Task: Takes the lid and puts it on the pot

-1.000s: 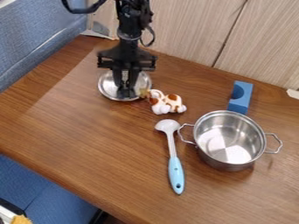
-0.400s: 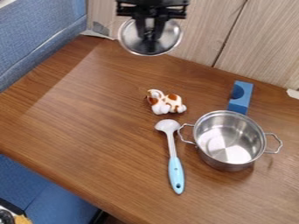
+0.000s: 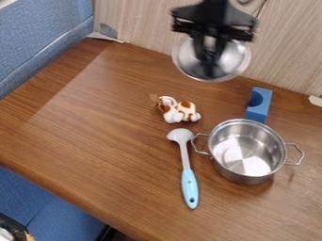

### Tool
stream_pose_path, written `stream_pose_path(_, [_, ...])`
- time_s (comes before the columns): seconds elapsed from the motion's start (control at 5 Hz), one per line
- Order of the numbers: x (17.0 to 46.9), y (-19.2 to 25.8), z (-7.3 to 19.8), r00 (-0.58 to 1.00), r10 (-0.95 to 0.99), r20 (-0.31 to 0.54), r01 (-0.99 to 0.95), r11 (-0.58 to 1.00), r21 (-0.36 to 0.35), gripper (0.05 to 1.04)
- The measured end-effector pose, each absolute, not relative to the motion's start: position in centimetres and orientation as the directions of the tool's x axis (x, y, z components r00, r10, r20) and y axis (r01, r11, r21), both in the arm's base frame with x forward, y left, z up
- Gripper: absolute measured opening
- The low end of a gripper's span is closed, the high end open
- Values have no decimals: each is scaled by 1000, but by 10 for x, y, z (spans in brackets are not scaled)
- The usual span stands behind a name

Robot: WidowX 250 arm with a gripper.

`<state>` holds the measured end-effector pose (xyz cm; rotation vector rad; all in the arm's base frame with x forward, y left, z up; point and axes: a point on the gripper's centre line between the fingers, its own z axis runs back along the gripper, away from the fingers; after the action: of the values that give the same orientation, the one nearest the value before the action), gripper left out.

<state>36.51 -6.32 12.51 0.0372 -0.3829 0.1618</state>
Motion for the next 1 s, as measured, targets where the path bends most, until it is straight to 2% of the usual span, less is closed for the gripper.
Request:
stream_pose_path(0.2, [344, -114, 111, 934, 25, 356, -27, 1000, 2, 277])
stream_pose_path(0.4, [325, -132, 94, 946, -38, 322, 43, 999, -10, 277])
stream_pose_path(0.6, [319, -144, 87, 947, -84, 309, 97, 995, -25, 277])
stream_pose_path(1.0, [317, -147, 56, 958, -140, 250, 145, 989, 1, 277])
